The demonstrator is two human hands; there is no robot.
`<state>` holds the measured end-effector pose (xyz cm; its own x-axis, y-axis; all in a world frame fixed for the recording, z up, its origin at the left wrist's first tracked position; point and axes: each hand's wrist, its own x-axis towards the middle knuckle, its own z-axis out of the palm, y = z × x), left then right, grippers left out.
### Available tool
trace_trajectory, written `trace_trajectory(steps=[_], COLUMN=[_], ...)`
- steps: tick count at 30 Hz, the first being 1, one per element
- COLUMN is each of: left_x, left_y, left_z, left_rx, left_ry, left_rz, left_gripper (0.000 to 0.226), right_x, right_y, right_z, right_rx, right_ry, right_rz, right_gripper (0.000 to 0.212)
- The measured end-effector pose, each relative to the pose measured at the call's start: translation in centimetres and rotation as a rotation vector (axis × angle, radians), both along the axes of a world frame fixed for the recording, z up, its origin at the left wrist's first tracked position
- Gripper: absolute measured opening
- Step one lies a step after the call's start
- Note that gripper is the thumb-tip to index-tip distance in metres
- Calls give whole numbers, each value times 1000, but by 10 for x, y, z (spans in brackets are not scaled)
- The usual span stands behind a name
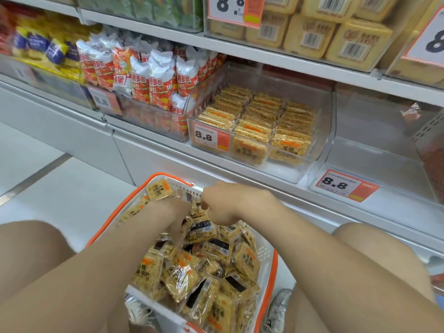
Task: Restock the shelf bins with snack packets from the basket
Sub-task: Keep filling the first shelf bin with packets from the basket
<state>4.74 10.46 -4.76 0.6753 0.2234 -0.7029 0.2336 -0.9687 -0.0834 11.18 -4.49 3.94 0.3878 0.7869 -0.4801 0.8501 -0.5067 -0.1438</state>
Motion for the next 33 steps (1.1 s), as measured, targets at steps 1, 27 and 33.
trace_trajectory(steps=[1, 27, 33], left_x=[-1, 18, 27], left_y=[1, -16, -35], left_z=[-2, 87, 104], left_rx=[3, -1193, -1416], left_ry=[10, -928, -1219], left_rz=[1, 813, 999], left_gripper=[117, 25, 38], right_x=[0, 50, 63], right_y=[4, -24, -43], right_z=[-1, 64, 74], right_rx=[-3, 491, 721], right_ry=[7, -57, -22], right_rz=[6, -288, -389], right_gripper=[36, 40, 27])
